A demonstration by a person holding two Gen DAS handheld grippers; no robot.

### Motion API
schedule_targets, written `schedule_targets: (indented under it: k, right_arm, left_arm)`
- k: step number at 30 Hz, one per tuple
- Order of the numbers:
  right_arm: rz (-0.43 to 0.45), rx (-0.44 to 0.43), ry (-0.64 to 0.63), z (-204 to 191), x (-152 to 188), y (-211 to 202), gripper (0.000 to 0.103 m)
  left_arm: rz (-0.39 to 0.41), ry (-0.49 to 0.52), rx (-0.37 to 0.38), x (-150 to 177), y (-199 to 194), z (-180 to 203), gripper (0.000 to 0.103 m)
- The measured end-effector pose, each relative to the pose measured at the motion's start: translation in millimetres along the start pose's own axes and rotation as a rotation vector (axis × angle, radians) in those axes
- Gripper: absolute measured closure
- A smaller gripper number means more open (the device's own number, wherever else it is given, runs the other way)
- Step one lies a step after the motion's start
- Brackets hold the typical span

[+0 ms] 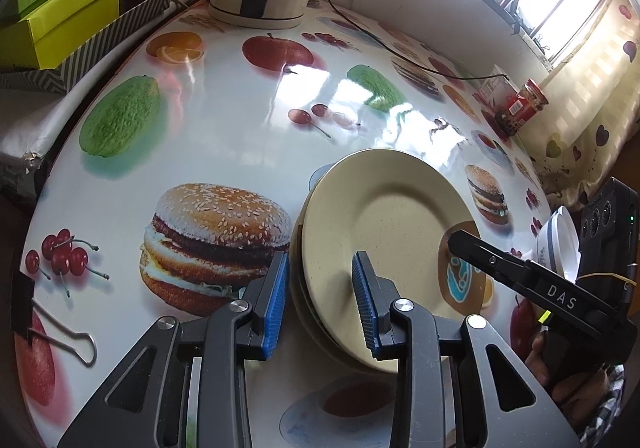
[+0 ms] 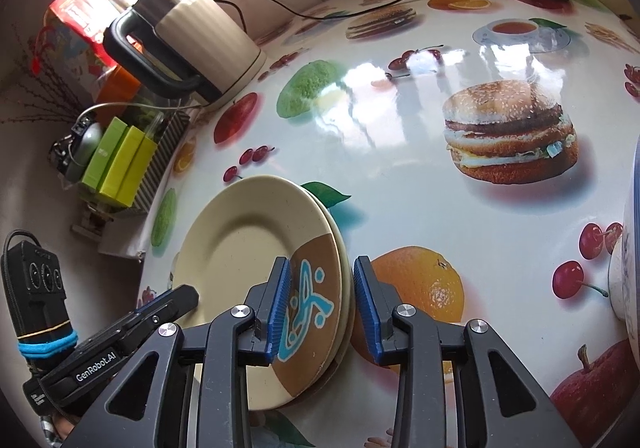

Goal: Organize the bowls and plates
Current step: 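Release the beige plate stack and pull the left tool back, then move the left tool to a white bowl and grip its rim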

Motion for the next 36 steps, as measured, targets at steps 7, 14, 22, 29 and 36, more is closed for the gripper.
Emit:
schedule_targets:
  k: [7,14,22,29,36]
  right_arm:
    - [0.062,0.016,-0.011,-3,19,-28,0.059]
    - [0.162,0.069,-0.036,-3,48,-78,0.053]
    - [0.28,0.199,0.012,28,82,-137,0.051]
    - [0.349,0.301,0.058,62,100,-175,0.05]
    - [0.403,0.36,0.058,92,101,-194,0.05]
  left_arm:
    - [0.064,0.019,-0.06,16,-25,14,0.069]
    - [0.105,0.101,-0.016,36,-40,56,0.069]
    - [0.081,0.2,0.07,50,-33,113,0.06]
    - [0.072,0.28,0.08,55,-30,157,0.059]
    - [0.083,0.323,0.092,44,-20,192,0.059]
Point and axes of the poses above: each gripper's, at about its wrist camera, not at the fingertips, and y roughly the way its jaws point, z to its right, x to its underside, the point moved 1 cm from there along y, roughly the way its jaws point, and after that the axes turned 13 degrees about -z, right-handed, at the moved point
